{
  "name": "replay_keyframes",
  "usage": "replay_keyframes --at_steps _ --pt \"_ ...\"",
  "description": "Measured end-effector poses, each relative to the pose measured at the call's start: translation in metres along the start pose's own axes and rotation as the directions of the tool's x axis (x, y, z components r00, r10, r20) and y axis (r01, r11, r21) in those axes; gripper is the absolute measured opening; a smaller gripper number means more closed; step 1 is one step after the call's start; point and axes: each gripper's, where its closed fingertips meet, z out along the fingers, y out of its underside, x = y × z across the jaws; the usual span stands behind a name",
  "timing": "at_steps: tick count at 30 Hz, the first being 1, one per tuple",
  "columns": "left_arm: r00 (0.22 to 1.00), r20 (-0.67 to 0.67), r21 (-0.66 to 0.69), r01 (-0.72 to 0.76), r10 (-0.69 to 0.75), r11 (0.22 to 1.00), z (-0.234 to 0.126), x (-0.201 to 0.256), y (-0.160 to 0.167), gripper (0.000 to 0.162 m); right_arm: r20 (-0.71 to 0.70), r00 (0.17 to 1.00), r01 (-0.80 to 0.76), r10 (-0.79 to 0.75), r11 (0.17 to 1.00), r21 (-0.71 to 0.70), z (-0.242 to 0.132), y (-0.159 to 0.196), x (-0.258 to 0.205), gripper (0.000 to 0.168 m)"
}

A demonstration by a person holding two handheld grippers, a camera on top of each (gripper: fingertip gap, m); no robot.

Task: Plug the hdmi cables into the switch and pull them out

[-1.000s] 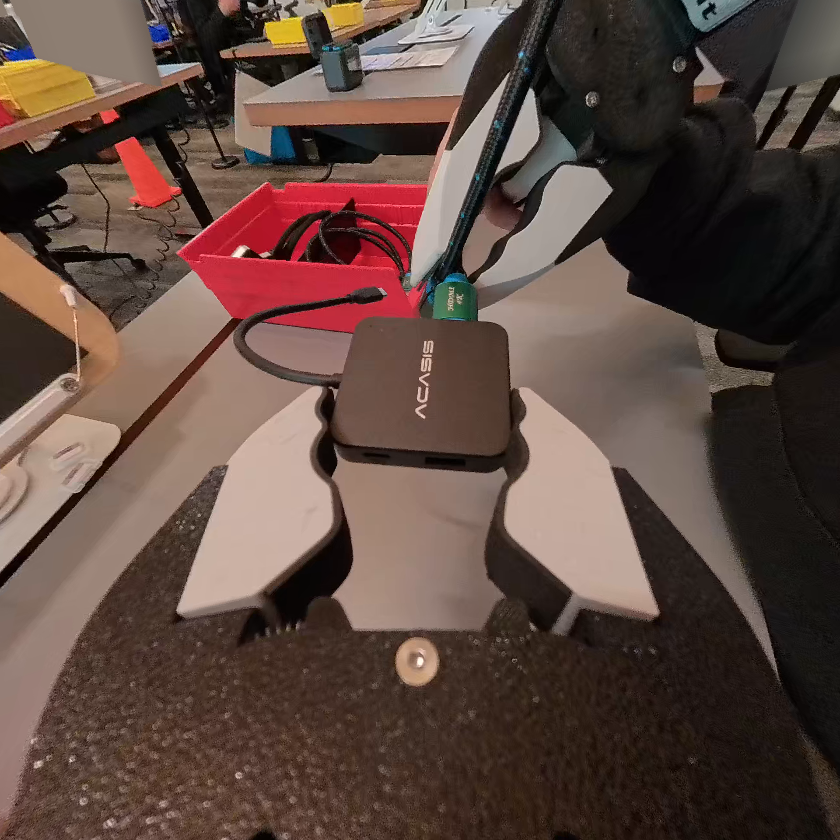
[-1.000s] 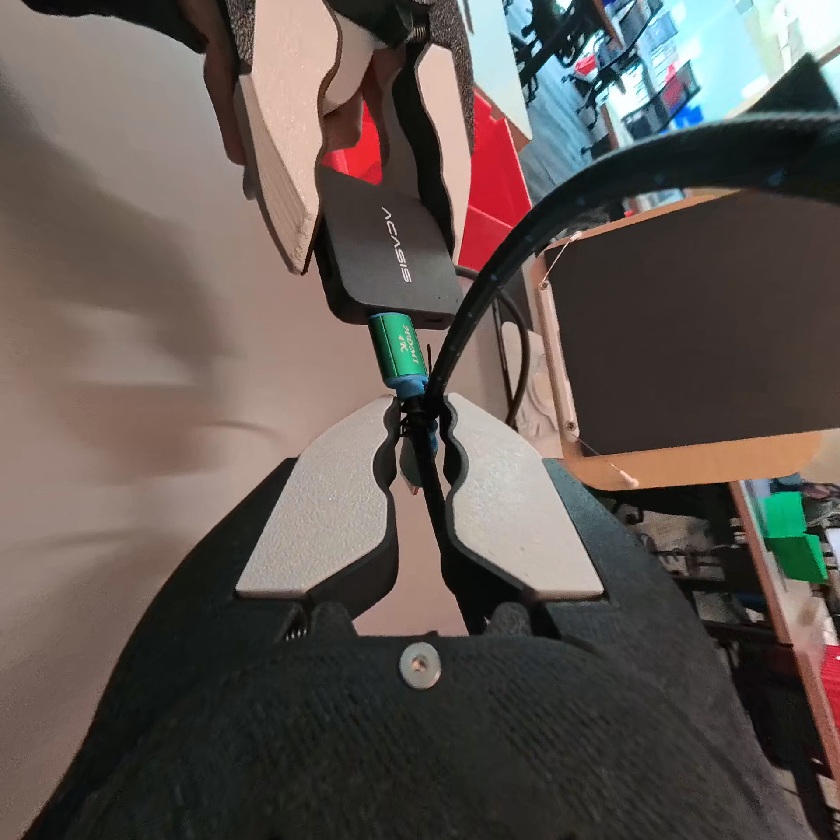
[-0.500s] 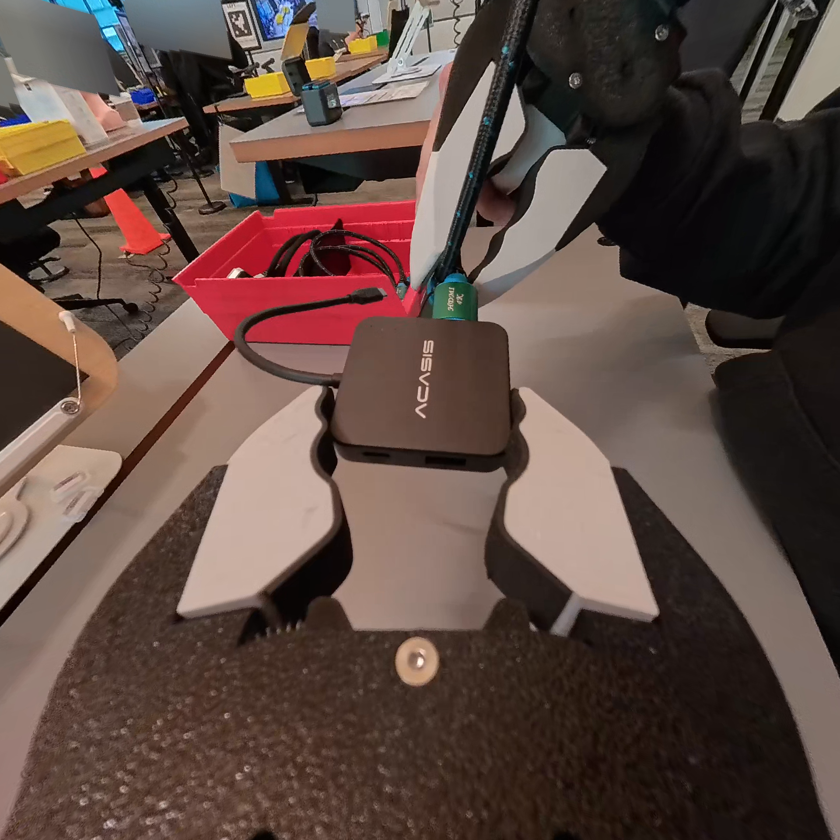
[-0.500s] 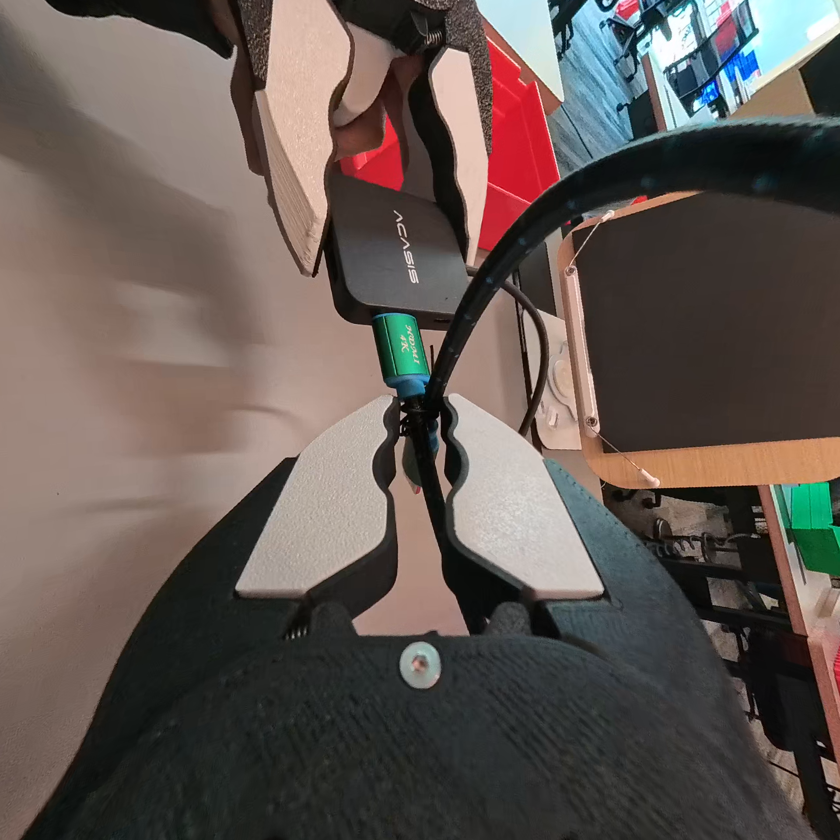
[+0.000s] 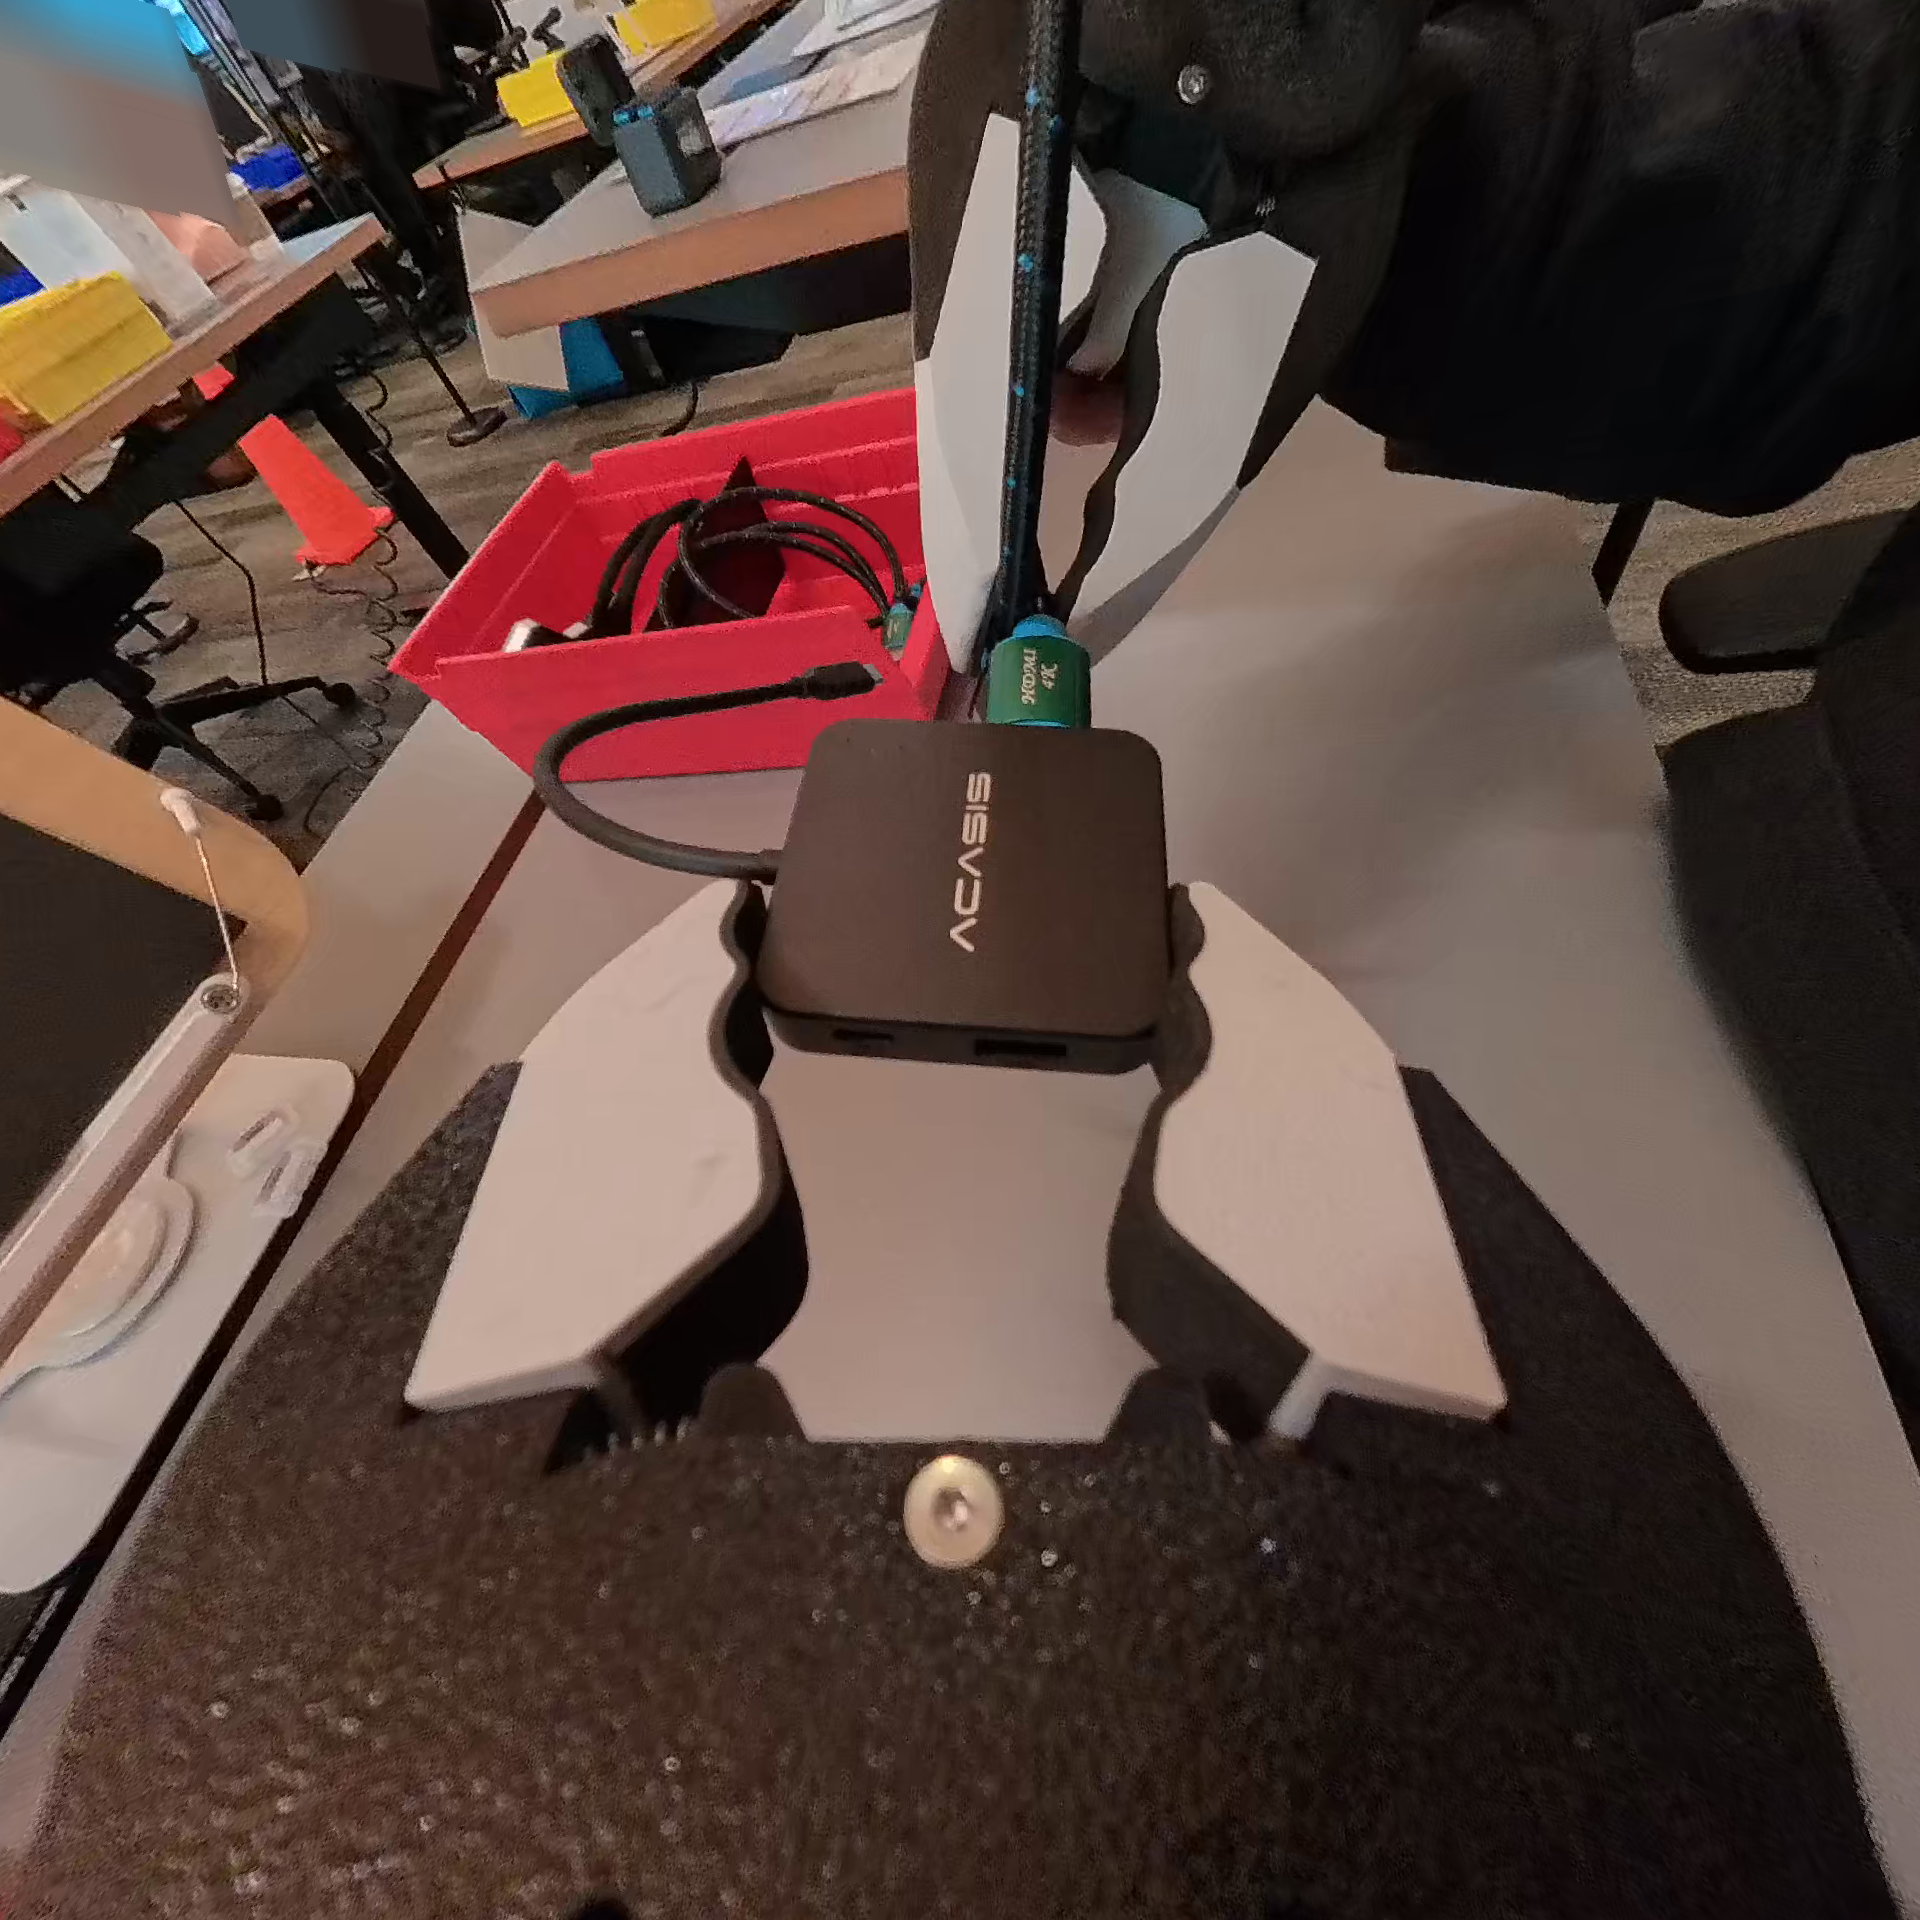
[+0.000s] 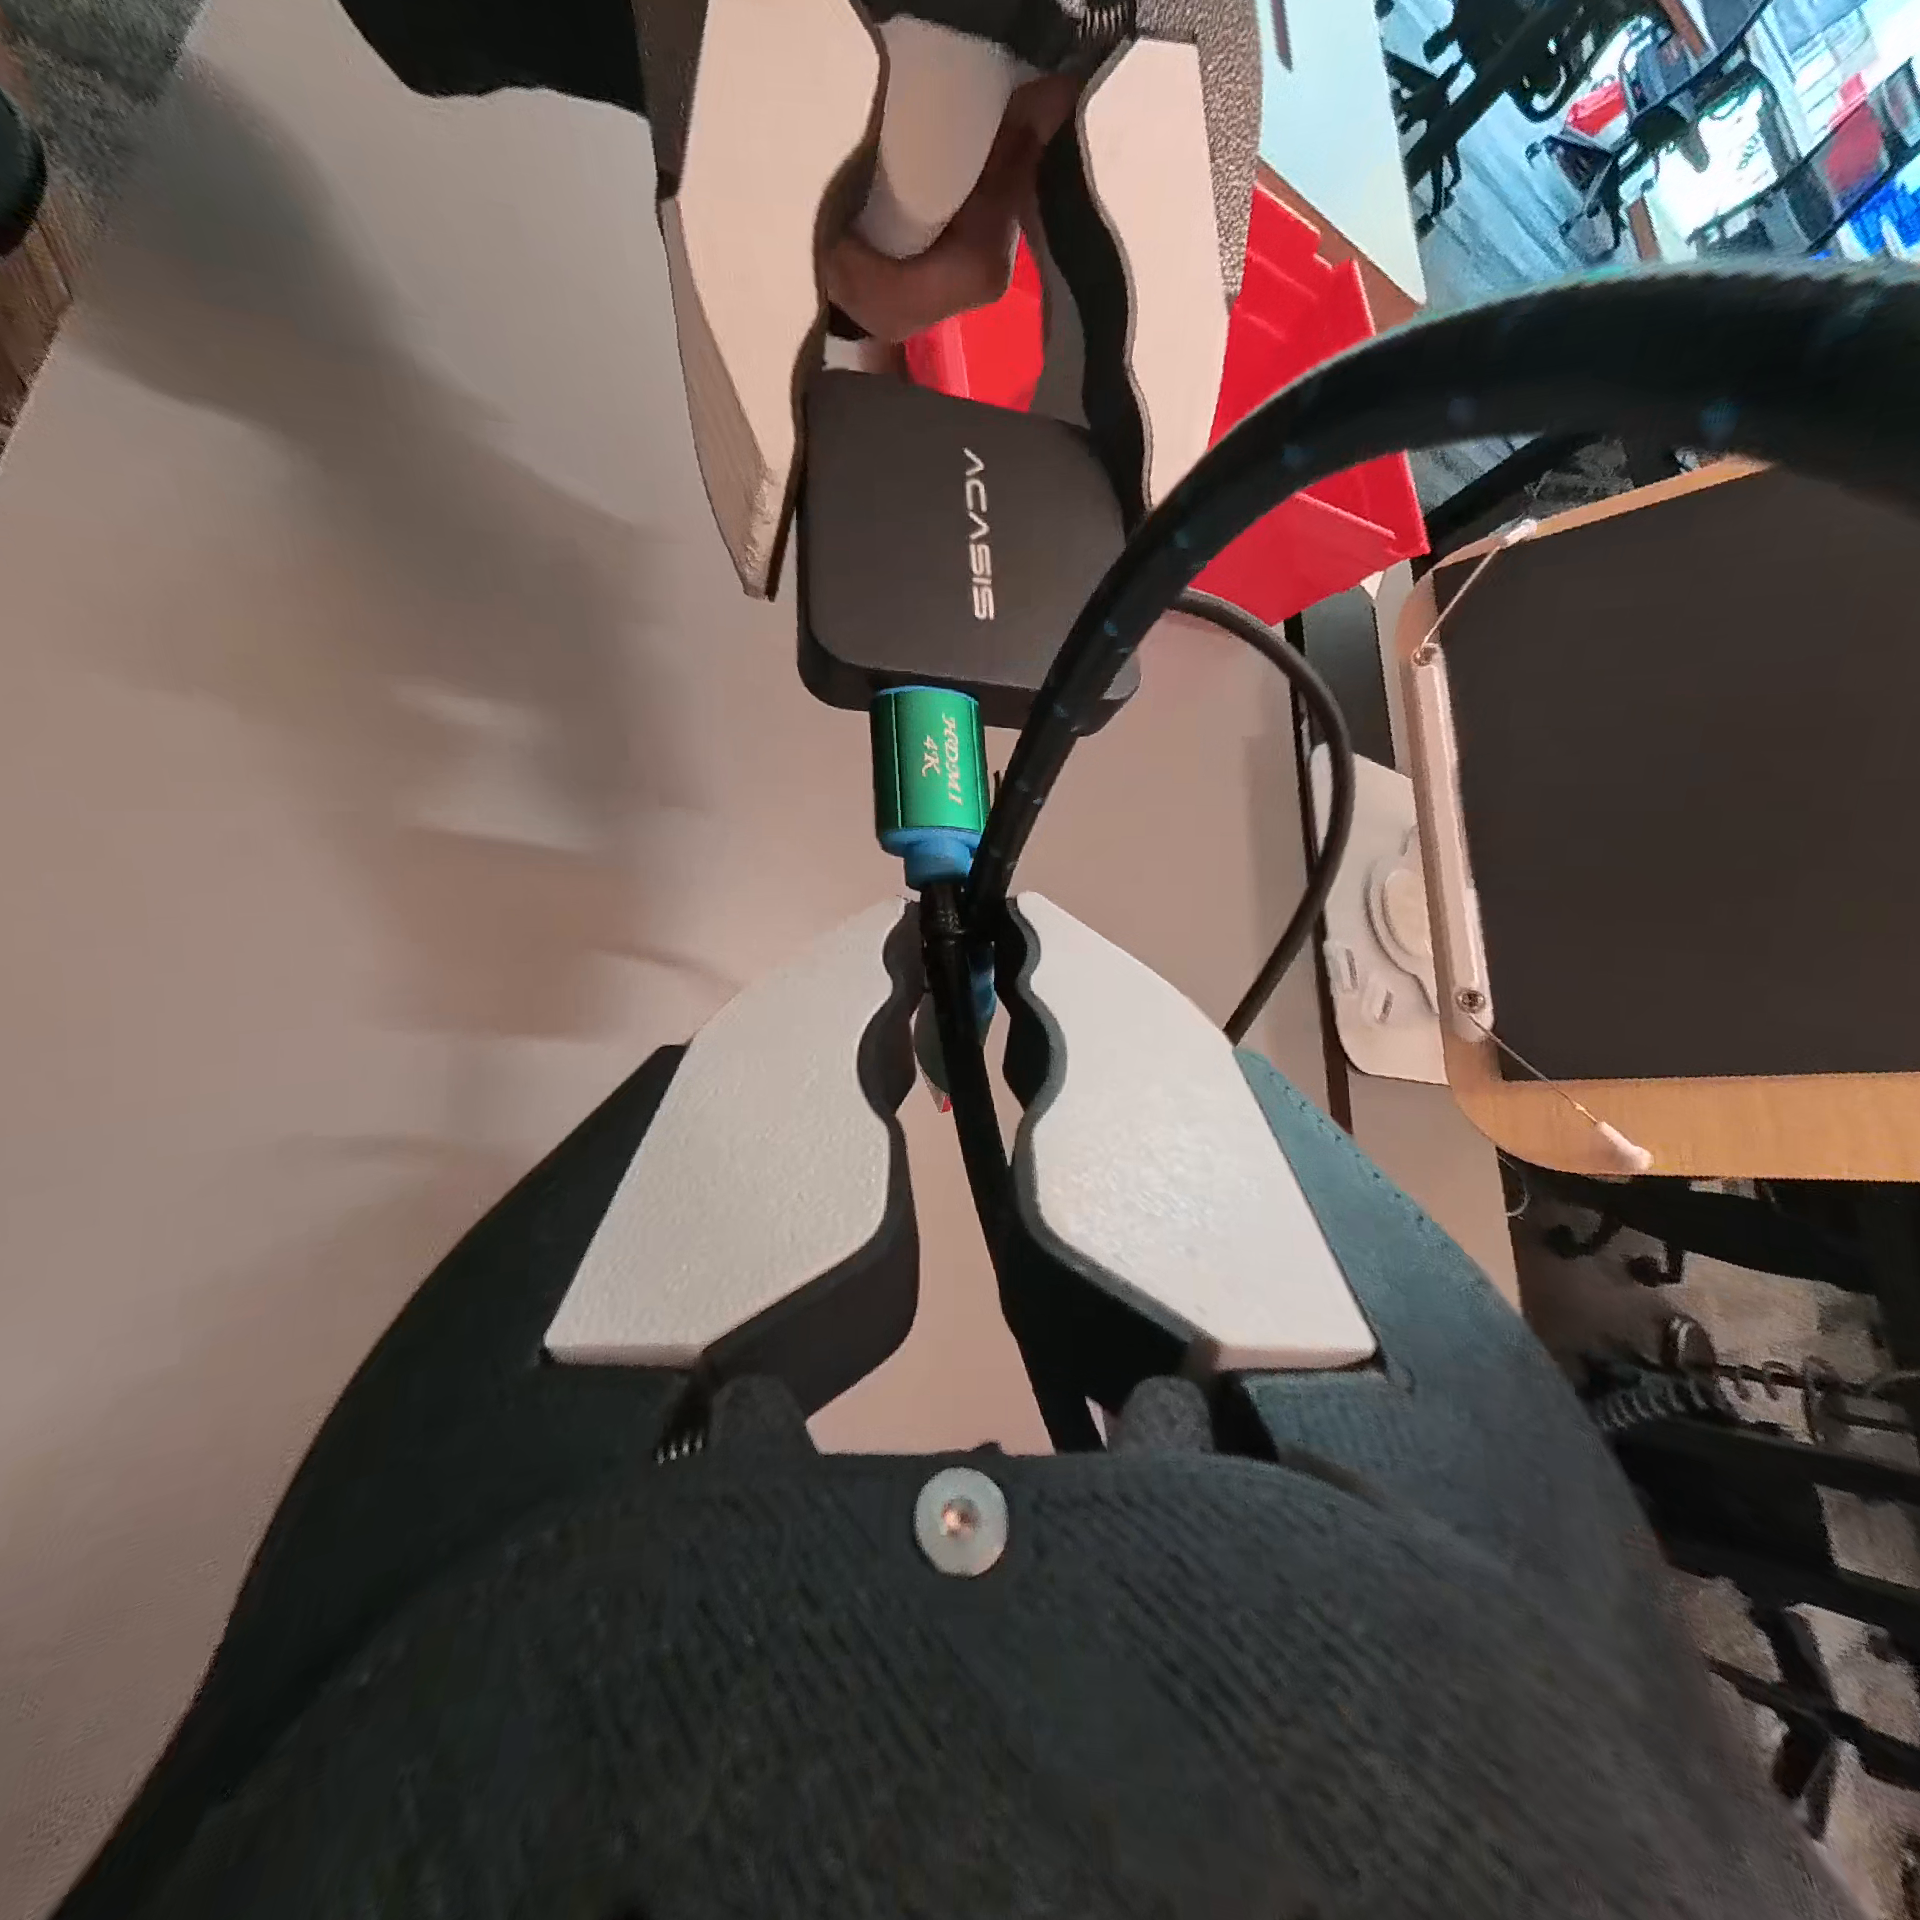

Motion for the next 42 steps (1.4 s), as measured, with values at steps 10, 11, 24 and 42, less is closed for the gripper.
replay_keyframes --at_steps 10,11,24,42 --pt "0.997 -0.041 -0.009 -0.063 0.063 0.998 0.01 0.014 -0.007 0.072 0.202 0.974 -0.113 0.105 0.993 0.029 -0.013 0.005 -0.021 0.016" --pt "0.997 -0.038 -0.003 -0.061 0.061 0.998 0.011 0.015 -0.008 0.072 0.19 0.977 -0.101 0.095 0.995 0.024 -0.015 0.005 -0.02 0.018" --pt "0.998 -0.034 0.05 -0.054 0.056 0.997 0.014 0.012 -0.019 0.072 0.169 0.973 -0.177 0.155 0.976 0.125 -0.03 -0.005 -0.011 0.017" --pt "0.998 0.045 0.004 -0.033 0.033 0.999 0.004 0.002 -0.008 0.072 0.084 0.996 -0.014 0.027 0.988 -0.151 -0.049 0.047 0.004 0.014"
